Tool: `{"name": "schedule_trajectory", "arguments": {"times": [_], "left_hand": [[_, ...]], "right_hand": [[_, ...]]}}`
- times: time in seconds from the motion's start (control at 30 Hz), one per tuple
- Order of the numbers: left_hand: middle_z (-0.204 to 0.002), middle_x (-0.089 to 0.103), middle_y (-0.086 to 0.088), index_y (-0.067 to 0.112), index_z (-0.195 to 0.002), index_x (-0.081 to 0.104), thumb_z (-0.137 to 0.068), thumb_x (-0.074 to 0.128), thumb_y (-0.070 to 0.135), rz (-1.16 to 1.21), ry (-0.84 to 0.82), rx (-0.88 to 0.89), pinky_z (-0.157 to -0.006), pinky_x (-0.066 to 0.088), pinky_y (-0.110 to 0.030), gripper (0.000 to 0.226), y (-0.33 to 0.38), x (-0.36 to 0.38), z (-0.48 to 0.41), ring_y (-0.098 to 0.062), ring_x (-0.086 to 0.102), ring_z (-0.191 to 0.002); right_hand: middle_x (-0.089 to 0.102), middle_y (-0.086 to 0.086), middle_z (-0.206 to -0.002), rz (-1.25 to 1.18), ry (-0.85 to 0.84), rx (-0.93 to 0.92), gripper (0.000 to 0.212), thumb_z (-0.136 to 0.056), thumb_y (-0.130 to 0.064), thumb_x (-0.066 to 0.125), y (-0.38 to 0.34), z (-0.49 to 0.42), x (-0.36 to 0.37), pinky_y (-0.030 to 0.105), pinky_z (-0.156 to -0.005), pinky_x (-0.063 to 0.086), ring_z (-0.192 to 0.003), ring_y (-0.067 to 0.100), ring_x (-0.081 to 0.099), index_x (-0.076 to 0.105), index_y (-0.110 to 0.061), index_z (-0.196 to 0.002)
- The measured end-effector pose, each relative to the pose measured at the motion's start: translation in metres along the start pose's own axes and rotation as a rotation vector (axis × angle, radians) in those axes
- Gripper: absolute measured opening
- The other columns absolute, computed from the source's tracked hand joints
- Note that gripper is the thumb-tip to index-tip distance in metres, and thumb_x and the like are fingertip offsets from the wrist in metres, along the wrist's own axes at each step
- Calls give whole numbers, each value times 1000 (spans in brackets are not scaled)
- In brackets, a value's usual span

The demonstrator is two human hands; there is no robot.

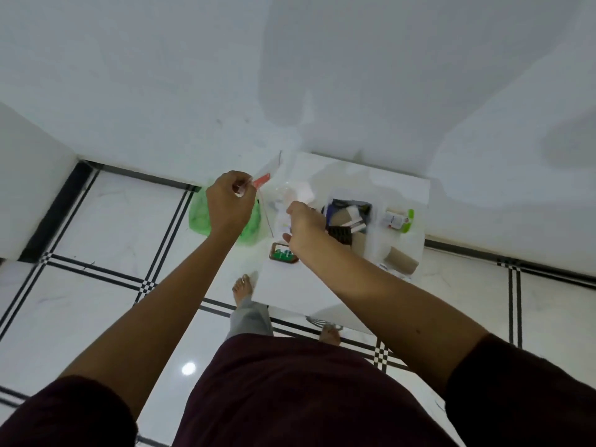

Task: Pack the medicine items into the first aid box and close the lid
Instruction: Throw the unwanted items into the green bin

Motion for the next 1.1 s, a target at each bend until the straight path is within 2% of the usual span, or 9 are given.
{"name": "schedule_trajectory", "arguments": {"times": [0.1,0.23,0.4,0.5,0.6,0.67,0.77,0.93,1.1], "left_hand": [[-89,71,-8,9,-92,69,-79,63,13,-51,4,-30,-70,41,-12,14,-52,-20,-37,-14,60,-78],[-95,71,-10,7,-96,69,-82,62,10,-113,-90,-74,-78,42,-17,16,-127,-34,-87,-20,64,-87],[-99,71,-7,9,-97,68,-85,60,13,-268,-217,-39,-73,42,-22,15,-214,-32,-157,-22,65,-89],[-94,73,-10,7,-92,70,-82,62,7,-349,-297,119,-69,50,-28,12,-252,-9,-190,-25,69,-78],[-86,75,-11,5,-88,70,-80,61,3,-411,-424,271,-67,56,-36,12,-300,30,-209,-26,70,-69],[-88,75,-9,8,-88,70,-80,60,3,-479,-484,286,-76,54,-41,14,-340,58,-217,-26,70,-74],[-94,75,-5,13,-91,70,-80,62,7,-568,-570,289,-92,47,-48,15,-397,98,-219,-24,70,-86],[-110,69,-7,13,-107,64,-81,60,17,-726,-889,246,-98,39,-49,27,-473,148,-202,-27,64,-104],[-115,66,-3,15,-110,61,-86,50,22,-798,-1000,156,-102,35,-46,27,-489,144,-164,-22,60,-109]], "right_hand": [[54,4,-81,77,-7,-29,9,-81,-11,56,1,-24,65,33,-67,54,-61,16,47,56,-8,-89],[59,10,-88,155,26,-1,32,-78,-9,60,13,-70,147,34,-61,57,-53,18,51,60,-1,-108],[67,17,-90,265,103,61,25,-76,-6,60,46,-146,237,30,-54,53,-56,23,58,59,1,-100],[64,16,-79,303,130,125,6,-77,-4,61,70,-193,275,31,-52,51,-55,25,58,57,-2,-81],[67,18,-81,370,158,144,13,-77,-7,64,94,-246,302,42,-63,58,-66,32,66,55,-6,-68],[70,19,-87,407,173,150,9,-77,-10,65,116,-286,319,44,-69,59,-78,34,70,62,-2,-79],[72,19,-94,449,134,165,24,-75,-14,62,147,-343,338,36,-62,54,-85,34,69,66,0,-94],[64,17,-112,682,105,139,39,-84,-19,55,173,-381,338,35,-75,51,-100,35,63,54,3,-116],[56,11,-91,942,25,57,32,-86,-17,50,189,-369,314,32,-65,42,-81,26,55,55,2,-111]]}}
Point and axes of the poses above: each hand's wrist, its own z-axis away from the middle knuckle, its own x-axis out of the palm, y = z × x, the point moved 8 cm from there along -z, towards the middle knuckle
